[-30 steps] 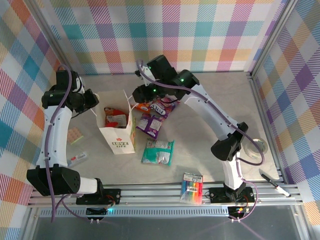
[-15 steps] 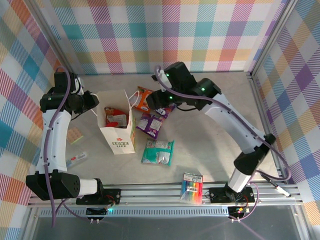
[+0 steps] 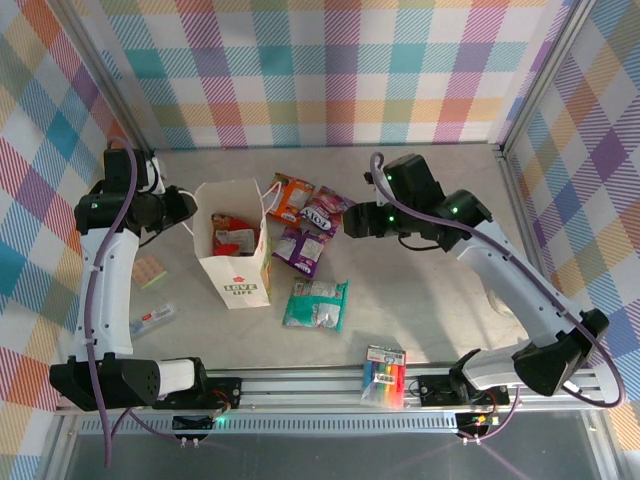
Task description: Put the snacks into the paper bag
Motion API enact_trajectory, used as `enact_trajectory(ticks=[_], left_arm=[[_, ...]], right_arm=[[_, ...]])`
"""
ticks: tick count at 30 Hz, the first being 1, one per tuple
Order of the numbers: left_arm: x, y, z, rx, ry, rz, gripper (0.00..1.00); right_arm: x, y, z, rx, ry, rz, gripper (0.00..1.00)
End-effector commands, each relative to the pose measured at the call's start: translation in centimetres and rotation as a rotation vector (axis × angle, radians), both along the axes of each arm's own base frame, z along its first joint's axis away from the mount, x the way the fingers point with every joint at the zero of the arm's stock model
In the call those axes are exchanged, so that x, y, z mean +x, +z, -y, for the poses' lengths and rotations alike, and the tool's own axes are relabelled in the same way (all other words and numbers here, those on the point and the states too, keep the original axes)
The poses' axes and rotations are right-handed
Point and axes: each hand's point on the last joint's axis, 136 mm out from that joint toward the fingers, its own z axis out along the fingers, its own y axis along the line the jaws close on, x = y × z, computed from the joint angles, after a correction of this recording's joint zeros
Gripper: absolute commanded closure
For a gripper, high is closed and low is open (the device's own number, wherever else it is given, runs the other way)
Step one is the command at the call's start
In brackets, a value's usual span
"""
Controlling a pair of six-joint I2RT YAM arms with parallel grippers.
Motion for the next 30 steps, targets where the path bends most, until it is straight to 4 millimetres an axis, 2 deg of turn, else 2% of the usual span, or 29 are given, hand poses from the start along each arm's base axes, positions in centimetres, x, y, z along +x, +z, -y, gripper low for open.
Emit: enact_trajectory(ticks=[1, 7, 10, 19, 30], left_arm=[[-0.5, 0.9, 0.7, 0.000, -0.039, 0.050, 0.69], [-0.7, 1.0, 0.9, -0.003, -0.046, 0.074, 0.67], [-1.0, 0.9, 0.9, 0.000, -0.047, 0.071, 0.67], [-1.2, 0.4, 0.9, -0.004, -0.048, 0.065, 0.66], [-1.7, 0.3, 0.9, 0.001, -0.045, 0.060, 0.64]], right_arm=[[-1.6, -1.1, -0.3, 0.080, -0.008, -0.094, 0.34], [-3.7, -5.7, -0.7, 0.105, -0.010, -0.272, 0.34], [-4.4, -7.3, -1.2, 0.134, -0.007, -0.333, 0.35], [-5.0, -11.8, -0.7, 0.096, -0.060, -0.437, 0.28], [-5.3, -16.5, -0.9, 0.104, -0.098, -0.505, 0.26]])
